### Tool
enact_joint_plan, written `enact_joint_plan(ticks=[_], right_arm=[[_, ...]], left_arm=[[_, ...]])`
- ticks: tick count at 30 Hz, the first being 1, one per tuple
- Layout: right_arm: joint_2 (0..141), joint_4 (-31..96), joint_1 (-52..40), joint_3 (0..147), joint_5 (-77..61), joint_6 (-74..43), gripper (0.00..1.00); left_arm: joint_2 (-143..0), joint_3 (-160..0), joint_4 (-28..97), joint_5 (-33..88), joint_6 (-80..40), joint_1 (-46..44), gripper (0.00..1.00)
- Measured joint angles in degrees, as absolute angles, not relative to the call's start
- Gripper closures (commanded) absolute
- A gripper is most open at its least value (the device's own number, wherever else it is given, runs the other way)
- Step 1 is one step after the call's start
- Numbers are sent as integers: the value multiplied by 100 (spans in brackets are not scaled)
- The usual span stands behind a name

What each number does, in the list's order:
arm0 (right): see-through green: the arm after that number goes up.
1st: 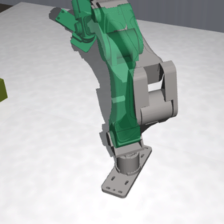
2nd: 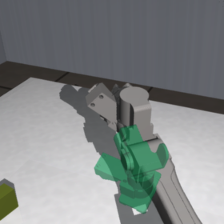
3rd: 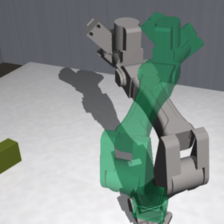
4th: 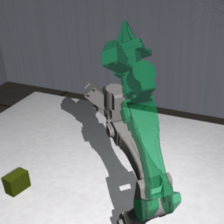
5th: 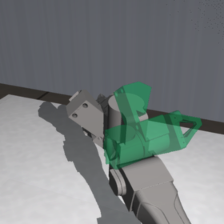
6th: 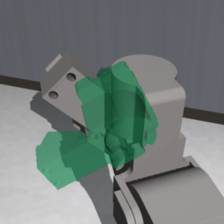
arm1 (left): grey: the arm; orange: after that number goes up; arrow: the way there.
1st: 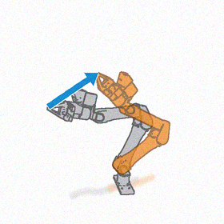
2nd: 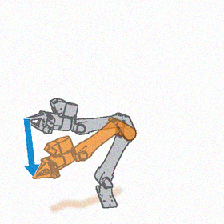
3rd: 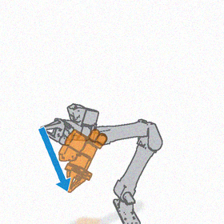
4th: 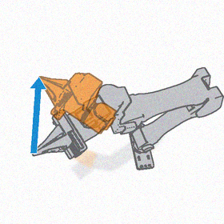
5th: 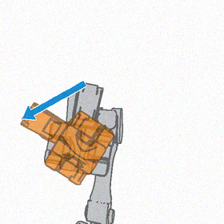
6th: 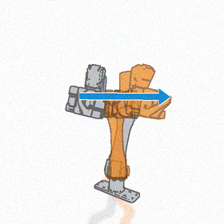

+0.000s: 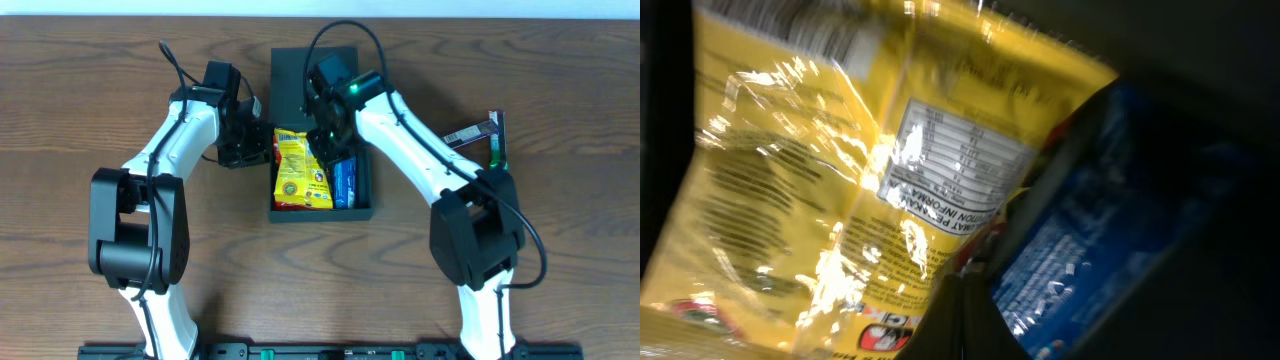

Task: Pack container
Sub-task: 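Move the right gripper back and grasp the dark blue bar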

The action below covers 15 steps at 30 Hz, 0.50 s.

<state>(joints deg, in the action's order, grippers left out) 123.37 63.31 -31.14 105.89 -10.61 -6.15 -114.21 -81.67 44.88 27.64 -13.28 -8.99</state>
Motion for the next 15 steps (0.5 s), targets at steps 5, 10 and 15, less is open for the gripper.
enact_joint_plan(ticks=[5, 10, 15], right_arm=[[12339, 6884, -2856, 11356, -762, -556, 99], [12337, 7002, -2102, 11909, -405, -740, 99], [12337, 7413, -681, 11915, -193, -1634, 53]], left_arm=[[-11421, -8167, 4473, 2727, -1330, -902, 94], [-11421, -8167, 4469, 2700, -1330, -902, 94], [-11419, -8167, 4464, 2700, -1330, -902, 94]])
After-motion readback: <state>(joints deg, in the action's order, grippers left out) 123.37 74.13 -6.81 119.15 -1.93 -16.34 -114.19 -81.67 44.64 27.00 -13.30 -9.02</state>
